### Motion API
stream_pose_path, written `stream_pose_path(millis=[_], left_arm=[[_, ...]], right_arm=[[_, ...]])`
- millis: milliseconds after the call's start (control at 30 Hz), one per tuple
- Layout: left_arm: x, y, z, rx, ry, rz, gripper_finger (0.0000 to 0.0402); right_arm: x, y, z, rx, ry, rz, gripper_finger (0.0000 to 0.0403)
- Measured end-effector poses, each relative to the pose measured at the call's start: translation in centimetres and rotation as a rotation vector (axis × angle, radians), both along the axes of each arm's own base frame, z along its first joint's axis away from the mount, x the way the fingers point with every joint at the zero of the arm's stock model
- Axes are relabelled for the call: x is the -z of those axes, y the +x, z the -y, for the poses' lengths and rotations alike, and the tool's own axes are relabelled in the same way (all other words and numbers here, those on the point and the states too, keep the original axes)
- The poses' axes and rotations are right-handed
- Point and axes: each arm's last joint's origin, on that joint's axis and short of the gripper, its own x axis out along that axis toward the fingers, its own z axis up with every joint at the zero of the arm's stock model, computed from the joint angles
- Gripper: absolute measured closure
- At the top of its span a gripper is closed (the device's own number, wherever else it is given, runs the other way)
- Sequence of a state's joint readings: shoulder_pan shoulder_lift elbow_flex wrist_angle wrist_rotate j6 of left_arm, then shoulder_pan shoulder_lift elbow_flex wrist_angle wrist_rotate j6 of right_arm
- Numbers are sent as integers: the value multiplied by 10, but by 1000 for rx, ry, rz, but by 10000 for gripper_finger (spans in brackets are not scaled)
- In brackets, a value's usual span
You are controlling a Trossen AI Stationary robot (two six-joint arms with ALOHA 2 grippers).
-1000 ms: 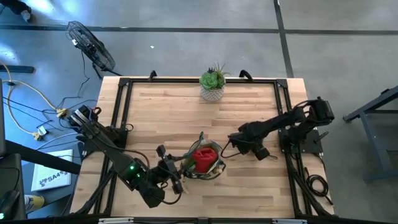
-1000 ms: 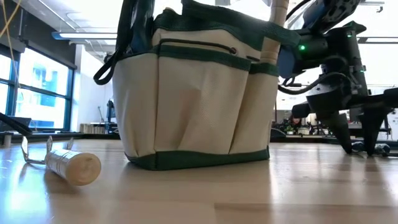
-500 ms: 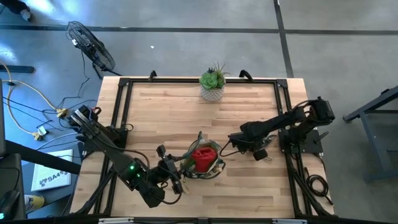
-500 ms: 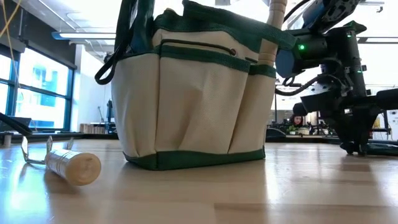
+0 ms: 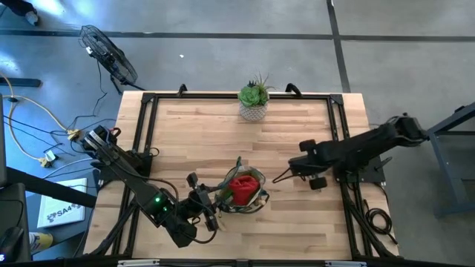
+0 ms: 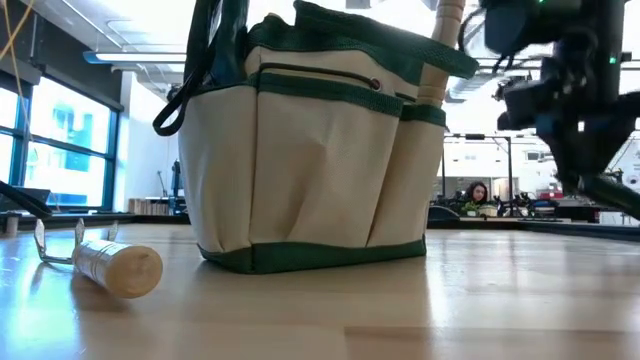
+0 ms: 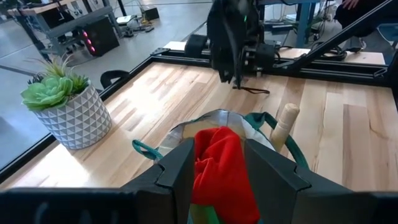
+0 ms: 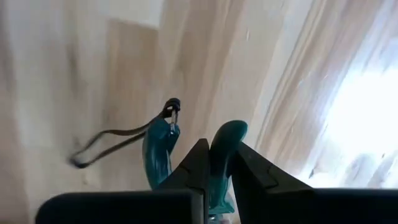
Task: Pick & Place Garden tools in Gardening bag
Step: Put the green shear scissors into the white gardening bag
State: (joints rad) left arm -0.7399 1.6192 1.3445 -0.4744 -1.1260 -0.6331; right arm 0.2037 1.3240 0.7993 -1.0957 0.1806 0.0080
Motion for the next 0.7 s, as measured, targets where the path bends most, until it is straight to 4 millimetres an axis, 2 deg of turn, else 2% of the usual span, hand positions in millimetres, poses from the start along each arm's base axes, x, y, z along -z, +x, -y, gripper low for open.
stream_pose_path(millis=[200,400,533,700], left_arm=[[0,0,0,-8,6,5,265],[-1,0,-1,-33,48,13,265],[-1,0,-2,-41,66,14,265],[-2,0,-2,-44,106,3,265]], right_arm=[[-35,-2,-12,-51,129,283,372],[-77,2,-28,-310,392,691,372],[-105,-15,-29,-497,516,849,372],[-137,-37,-25,-676,583,1094,372]])
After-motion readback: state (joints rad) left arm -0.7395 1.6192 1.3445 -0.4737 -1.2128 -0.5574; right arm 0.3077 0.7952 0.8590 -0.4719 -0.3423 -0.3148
